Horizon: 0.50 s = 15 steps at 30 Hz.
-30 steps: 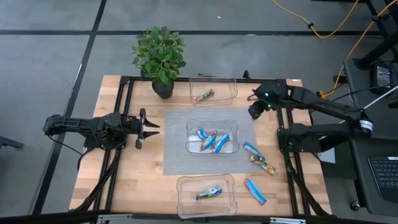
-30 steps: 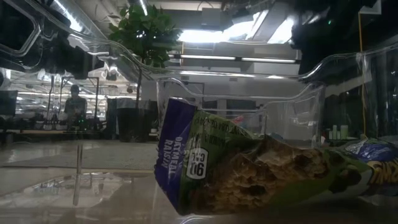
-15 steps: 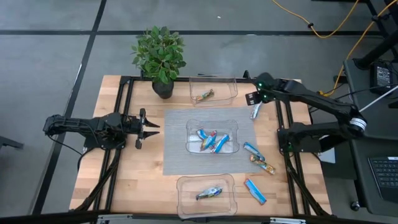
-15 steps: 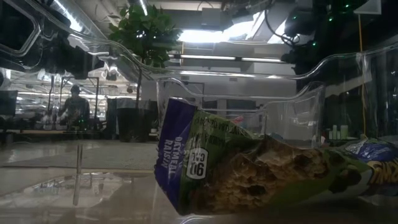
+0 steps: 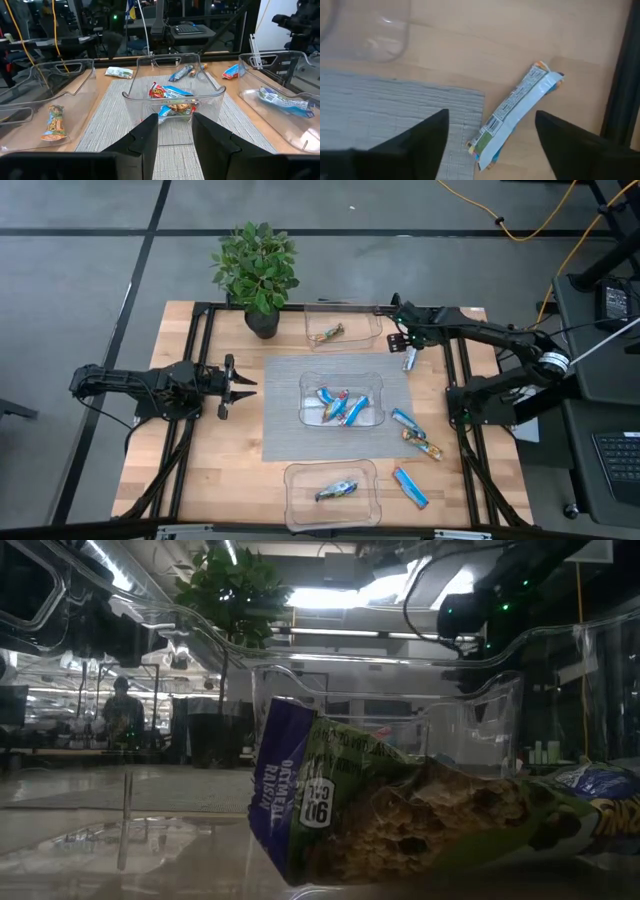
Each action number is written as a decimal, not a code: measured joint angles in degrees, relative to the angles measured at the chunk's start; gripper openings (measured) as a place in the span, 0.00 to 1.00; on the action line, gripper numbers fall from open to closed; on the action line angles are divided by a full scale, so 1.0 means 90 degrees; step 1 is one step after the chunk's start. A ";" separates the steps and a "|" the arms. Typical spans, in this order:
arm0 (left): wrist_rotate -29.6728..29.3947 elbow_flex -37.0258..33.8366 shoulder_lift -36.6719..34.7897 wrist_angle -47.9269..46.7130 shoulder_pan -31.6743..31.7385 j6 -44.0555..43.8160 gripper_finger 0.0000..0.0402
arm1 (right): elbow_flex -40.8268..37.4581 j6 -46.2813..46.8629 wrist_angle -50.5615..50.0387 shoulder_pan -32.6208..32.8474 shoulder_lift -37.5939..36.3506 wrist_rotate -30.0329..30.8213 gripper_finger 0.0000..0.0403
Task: Pick and place Granola Bars by type
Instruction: Put the orange granola bar into the top transparent bin
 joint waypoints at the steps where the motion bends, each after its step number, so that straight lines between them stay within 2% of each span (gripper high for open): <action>1: 0.0000 0.0000 0.0000 0.0000 0.0000 0.0000 0.28 | -0.0002 0.0045 -0.0003 0.0000 0.0067 0.0024 0.76; 6: 0.0000 0.0000 0.0000 0.0000 0.0002 0.0000 0.28 | -0.0237 0.0409 0.0040 -0.0015 0.0280 0.0163 0.82; 15: 0.0000 0.0000 0.0001 0.0000 0.0001 0.0000 0.28 | -0.0900 0.0864 0.0532 -0.0024 0.0354 0.0079 0.79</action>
